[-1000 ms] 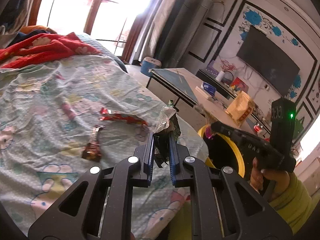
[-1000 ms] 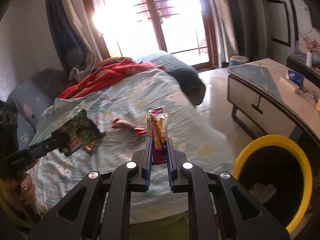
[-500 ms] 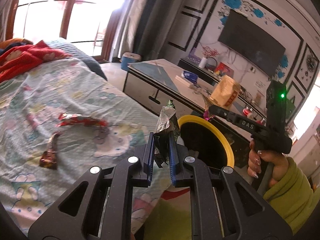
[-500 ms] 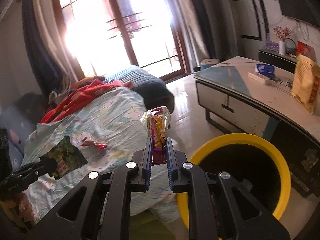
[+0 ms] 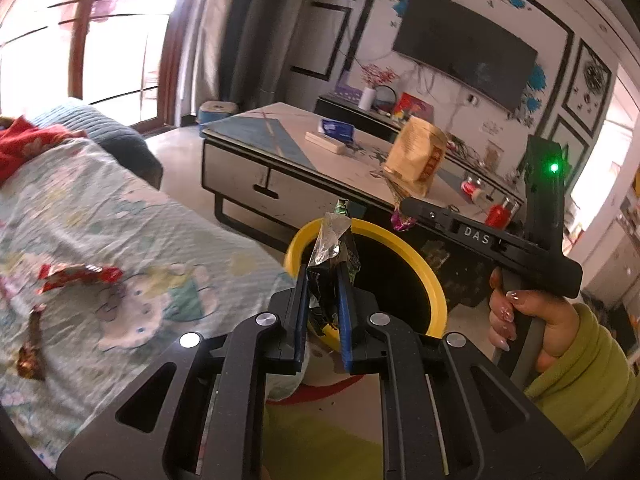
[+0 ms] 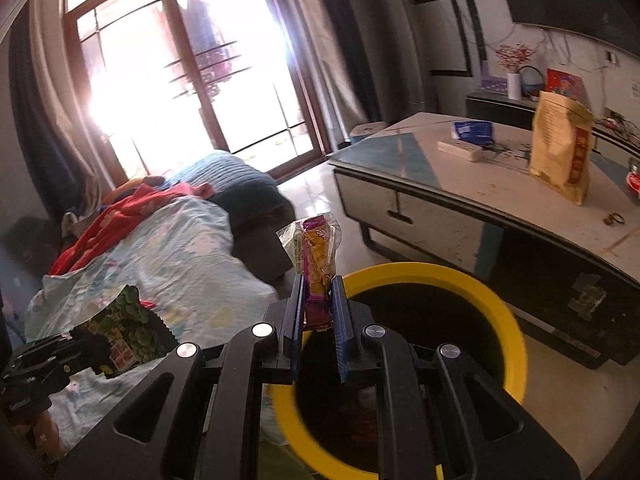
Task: Collect trash
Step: 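Carry the pink and brown wrappers over the yellow bin and release both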
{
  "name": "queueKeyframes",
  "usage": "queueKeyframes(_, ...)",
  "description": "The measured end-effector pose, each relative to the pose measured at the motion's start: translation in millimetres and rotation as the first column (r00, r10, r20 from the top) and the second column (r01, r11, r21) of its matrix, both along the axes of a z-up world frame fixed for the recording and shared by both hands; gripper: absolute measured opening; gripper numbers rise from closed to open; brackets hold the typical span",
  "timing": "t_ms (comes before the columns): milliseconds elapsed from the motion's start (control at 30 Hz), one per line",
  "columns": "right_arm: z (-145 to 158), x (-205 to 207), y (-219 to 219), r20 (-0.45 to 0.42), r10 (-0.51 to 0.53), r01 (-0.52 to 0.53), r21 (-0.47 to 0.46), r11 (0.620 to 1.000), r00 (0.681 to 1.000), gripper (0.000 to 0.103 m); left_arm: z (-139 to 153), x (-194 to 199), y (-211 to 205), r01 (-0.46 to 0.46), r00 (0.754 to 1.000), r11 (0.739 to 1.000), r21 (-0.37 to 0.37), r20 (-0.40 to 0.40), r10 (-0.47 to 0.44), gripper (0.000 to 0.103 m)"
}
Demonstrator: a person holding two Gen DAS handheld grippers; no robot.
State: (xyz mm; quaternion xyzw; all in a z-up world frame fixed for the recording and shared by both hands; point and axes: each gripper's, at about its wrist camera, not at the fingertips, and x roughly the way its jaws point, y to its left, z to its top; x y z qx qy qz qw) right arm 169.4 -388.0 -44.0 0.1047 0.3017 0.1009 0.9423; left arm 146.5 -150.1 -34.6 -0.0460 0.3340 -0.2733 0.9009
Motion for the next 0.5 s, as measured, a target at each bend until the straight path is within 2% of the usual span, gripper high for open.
queueKeyframes(500,-21,-3,-51,-0.059,-0.089,0.092,0.043,0.995,0.994,0.013,-16,12,-57,0.096,0.995,0.993,0.068,-0.015,-0.095,0.008)
